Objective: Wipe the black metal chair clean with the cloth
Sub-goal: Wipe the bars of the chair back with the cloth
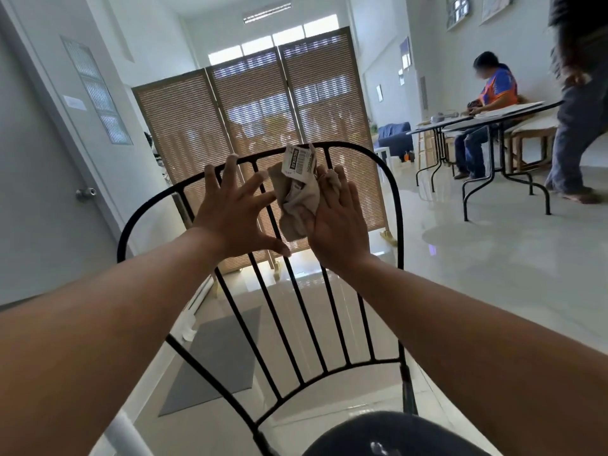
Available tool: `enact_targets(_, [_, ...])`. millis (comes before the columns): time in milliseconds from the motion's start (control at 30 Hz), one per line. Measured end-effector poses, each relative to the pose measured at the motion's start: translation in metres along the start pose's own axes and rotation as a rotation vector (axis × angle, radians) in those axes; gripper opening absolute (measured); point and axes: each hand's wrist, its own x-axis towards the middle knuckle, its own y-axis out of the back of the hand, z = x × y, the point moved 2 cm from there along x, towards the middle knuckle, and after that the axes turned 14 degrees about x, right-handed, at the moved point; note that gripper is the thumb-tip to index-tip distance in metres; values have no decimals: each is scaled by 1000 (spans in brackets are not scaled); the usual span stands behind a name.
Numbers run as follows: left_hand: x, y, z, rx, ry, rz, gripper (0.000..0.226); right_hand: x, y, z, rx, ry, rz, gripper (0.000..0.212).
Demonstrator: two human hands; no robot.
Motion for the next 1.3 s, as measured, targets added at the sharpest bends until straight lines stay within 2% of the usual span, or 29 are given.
enact_targets(133, [-1,1,-1,10,-5,2,127,-64,-16,10,43,-36,-3,61])
enact_targets(267, [-1,3,0,18,-18,-5,131,-159,-29,36,17,-97,-126,59])
enact_targets(400, [-2,1,-1,17,-29,1,130,-220,-41,49,-20,-172,-232,66])
enact_targets(500, [-2,1,0,4,-31,-2,130,-225,-40,48,-38,-230,-275,59])
enact_targets(633, [-6,7,0,-10,-8,-82,131,-218,-31,41,43,-261,-335,62])
enact_targets(733, [-19,9,15,-19,-53,-177,122,-212,-18,32,19,-209,-334,61])
enact_targets(833, [-49,9,43,-37,-115,-202,101,-199,3,16,9,-208,-349,56])
enact_targets(900, [-68,15,56,-165,-43,-171,83,-187,20,1,42,-241,-364,54])
enact_targets(1000, [-85,35,79,-526,119,-164,63,-175,45,-14,26,-244,-379,51])
enact_targets(1167, [-98,88,98,-1278,385,-504,96,-160,79,-21,4,-193,-399,46])
enact_targets(1233, [-104,105,101,-1417,435,-547,101,-158,92,-28,19,-145,-391,44])
enact_targets(1300, [-109,114,103,-1453,467,-537,86,-156,105,-40,36,-80,-381,42])
